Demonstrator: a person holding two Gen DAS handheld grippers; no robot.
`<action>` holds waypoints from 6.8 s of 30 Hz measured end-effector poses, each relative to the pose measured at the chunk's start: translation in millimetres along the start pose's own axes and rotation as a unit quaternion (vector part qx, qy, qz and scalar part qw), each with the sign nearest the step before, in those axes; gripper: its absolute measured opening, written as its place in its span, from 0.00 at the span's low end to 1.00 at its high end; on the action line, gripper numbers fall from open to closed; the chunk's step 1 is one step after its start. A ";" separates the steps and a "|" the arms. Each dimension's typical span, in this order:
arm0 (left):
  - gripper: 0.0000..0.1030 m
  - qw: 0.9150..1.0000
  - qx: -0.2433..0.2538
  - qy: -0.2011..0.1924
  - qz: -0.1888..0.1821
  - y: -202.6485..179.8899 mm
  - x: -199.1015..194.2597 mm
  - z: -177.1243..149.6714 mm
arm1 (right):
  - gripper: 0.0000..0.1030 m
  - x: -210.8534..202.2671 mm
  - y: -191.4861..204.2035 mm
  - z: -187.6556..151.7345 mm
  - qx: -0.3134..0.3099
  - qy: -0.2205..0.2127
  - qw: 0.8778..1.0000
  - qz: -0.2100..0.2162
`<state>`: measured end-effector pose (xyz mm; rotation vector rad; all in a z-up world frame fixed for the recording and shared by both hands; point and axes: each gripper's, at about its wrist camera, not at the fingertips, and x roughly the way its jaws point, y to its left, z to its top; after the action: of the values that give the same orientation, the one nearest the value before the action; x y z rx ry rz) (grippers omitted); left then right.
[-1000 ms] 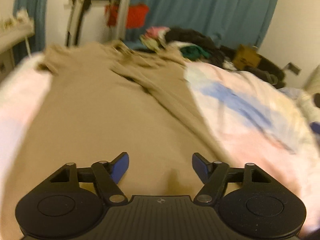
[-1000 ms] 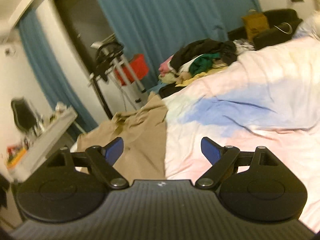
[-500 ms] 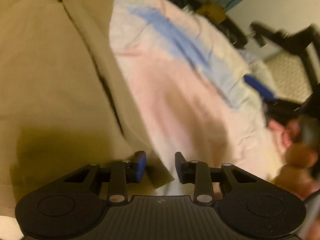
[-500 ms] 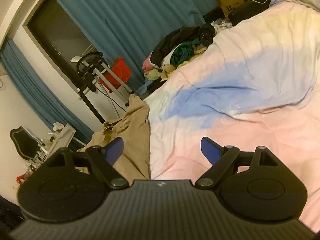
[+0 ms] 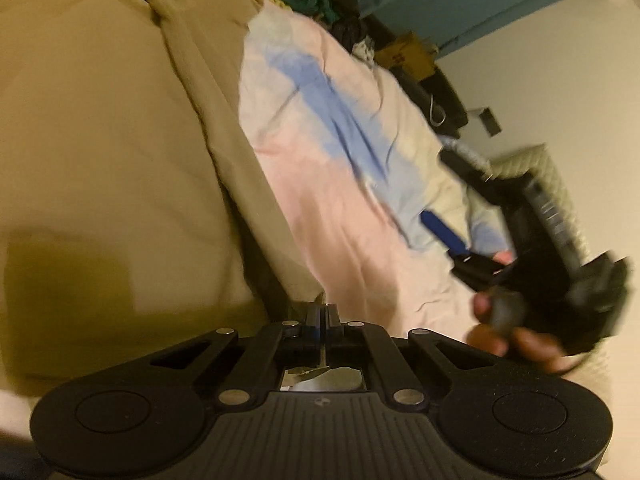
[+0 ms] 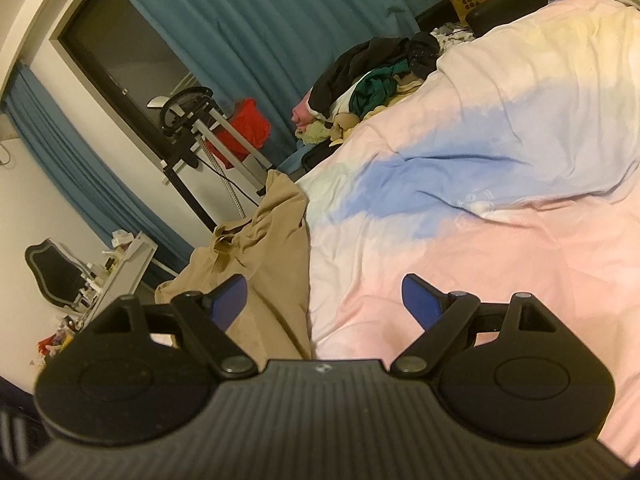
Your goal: Fold clothes
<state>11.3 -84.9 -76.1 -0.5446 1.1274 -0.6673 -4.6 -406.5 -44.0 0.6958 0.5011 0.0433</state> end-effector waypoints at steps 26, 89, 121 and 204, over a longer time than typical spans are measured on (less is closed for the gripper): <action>0.61 0.988 -0.026 -0.075 0.132 84.0 -24.7 118.0 | 0.83 29.5 37.7 -16.3 -0.090 0.025 0.995 -0.026; 0.02 0.992 0.052 -0.023 0.111 80.7 -47.9 -9.9 | 0.83 25.9 95.2 -69.5 -0.162 0.007 0.986 0.026; 1.00 0.900 0.262 -0.254 0.237 -40.9 -92.5 10.3 | 0.83 -14.9 104.9 -53.0 -0.189 -0.108 0.976 0.010; 0.99 0.917 0.094 -0.321 0.218 126.2 -98.6 82.6 | 0.79 348.1 148.6 29.1 -0.133 0.018 0.990 0.053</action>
<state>87.6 78.3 -73.7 -0.2927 0.5217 -0.1709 334.0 -239.1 -81.2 0.4605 0.4824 0.2194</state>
